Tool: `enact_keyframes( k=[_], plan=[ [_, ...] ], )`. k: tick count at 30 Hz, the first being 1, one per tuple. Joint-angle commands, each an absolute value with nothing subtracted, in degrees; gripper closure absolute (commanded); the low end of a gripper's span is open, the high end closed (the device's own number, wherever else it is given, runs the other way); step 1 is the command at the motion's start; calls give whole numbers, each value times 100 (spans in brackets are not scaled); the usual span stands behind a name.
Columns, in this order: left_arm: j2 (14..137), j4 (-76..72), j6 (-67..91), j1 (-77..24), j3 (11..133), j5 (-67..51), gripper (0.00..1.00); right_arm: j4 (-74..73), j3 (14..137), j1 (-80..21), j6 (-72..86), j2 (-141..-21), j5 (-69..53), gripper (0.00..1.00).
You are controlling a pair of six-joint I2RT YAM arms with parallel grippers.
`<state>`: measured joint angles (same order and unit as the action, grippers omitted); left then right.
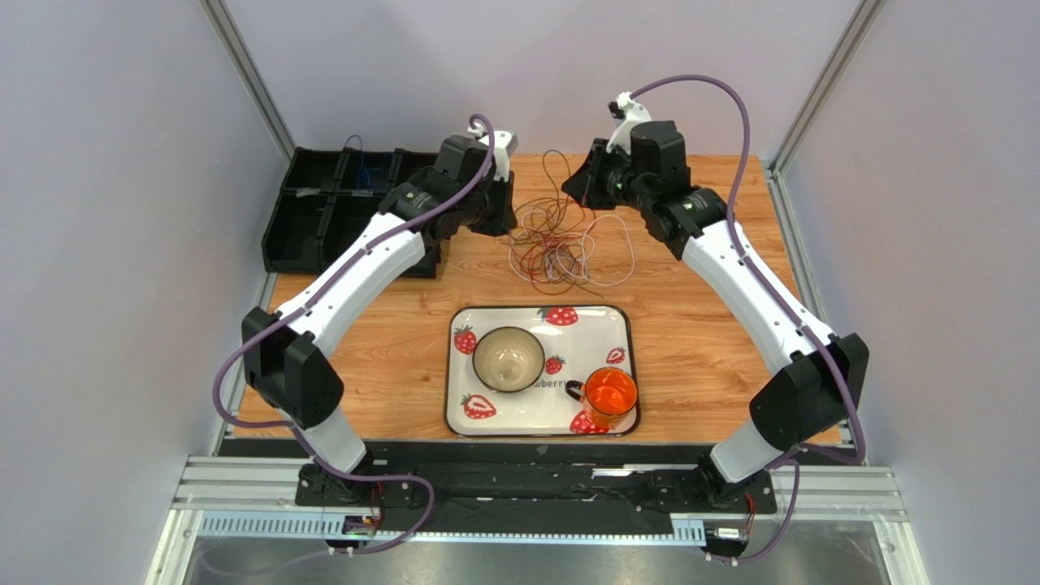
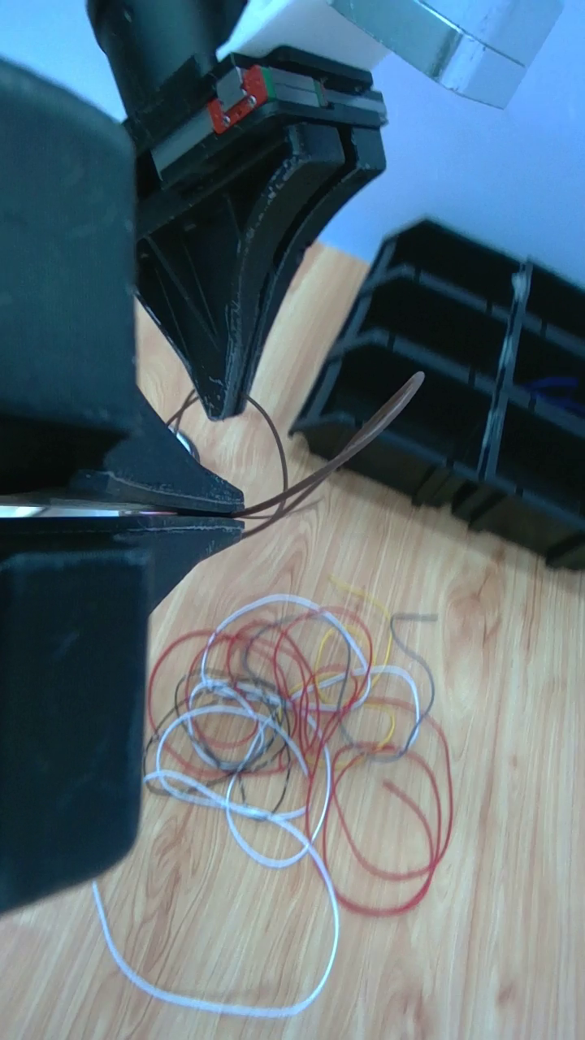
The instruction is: Untangle the cables
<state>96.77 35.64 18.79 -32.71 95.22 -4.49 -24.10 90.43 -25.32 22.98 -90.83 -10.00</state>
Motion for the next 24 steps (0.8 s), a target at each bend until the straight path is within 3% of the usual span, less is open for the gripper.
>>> enact_keyframes(
  k=[1,24],
  plan=[
    [9141,3542,1784,-3340,9624,-397,100,-2347,9097,-2540,2732,-8904,-1800,100],
    [8587,2575,2013,-3516,8701,-1688,100,-1538,8667,-2646,3586,-9193,-2373,100]
  ],
)
